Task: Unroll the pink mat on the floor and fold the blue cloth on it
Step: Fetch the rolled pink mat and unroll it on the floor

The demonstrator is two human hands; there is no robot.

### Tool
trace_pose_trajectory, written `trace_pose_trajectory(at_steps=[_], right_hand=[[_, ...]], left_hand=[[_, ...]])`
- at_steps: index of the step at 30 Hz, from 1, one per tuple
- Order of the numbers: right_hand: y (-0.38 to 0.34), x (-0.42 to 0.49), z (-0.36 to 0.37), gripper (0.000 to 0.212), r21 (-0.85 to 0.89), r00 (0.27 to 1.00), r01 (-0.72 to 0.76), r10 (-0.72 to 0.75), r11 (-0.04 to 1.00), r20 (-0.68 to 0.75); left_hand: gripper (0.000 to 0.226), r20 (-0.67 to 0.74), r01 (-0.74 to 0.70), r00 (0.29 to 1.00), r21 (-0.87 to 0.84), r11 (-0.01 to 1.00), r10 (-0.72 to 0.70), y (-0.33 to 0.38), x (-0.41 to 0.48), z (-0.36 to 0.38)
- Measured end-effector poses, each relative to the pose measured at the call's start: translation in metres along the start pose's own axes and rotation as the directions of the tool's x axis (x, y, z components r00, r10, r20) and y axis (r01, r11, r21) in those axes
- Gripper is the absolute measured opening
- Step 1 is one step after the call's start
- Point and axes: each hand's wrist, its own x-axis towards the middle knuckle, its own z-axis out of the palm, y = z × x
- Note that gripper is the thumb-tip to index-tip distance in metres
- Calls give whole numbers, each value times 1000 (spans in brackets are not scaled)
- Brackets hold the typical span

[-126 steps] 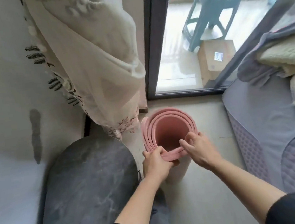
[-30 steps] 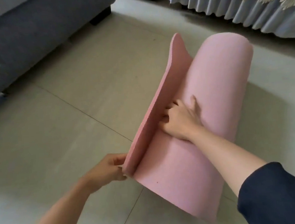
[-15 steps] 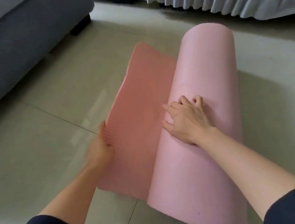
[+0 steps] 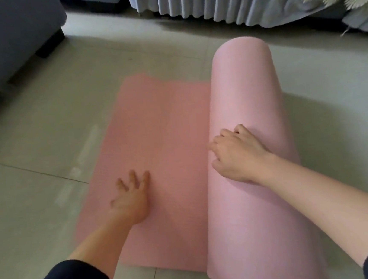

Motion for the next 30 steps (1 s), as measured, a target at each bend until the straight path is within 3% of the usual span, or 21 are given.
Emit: trace_pose_trajectory(at_steps=[3, 5, 6, 9, 13, 16, 20, 23, 26, 30], right_hand=[[33, 2, -20, 38, -170, 939, -285, 310, 943, 146], [55, 2, -26, 36, -344, 887, -354, 429, 870, 174], [64, -3, -26, 36, -345, 883, -368, 441, 863, 163], [85, -30, -7, 56, -191, 852, -416, 455, 889, 260], [140, -85, 48, 80, -158, 676, -609, 613, 777, 409], [183, -127, 78, 83, -121, 695, -645, 645, 755, 319], [218, -168, 97, 92, 95, 703, -709, 693, 698, 159], [236, -198, 107, 102, 282, 609, -780, 781, 559, 136], [256, -234, 122, 114, 441, 471, -832, 848, 337, 241], [283, -279, 139, 121, 570, 361, -814, 868, 115, 340]], left_hand=[[78, 42, -11, 999, -2, 1000, 11, -4, 2, -4], [77, 63, 0, 998, 13, 1000, -1, -4, 3, -4], [77, 74, 5, 997, 29, 1000, -7, -1, 2, -4], [77, 113, 75, 990, 100, 992, -86, 9, 1, -14], [48, 152, -5, 988, 104, 995, -11, 44, -3, -42], [55, 200, -180, 966, 57, 982, 166, 96, -9, -57], [64, 164, -360, 926, 114, 926, 340, 203, -14, -81], [59, 110, -439, 898, 144, 887, 427, 290, -19, -91], [57, 131, -492, 871, 187, 851, 474, 365, -35, -70], [58, 121, -564, 823, 63, 823, 555, 426, -70, 4]])
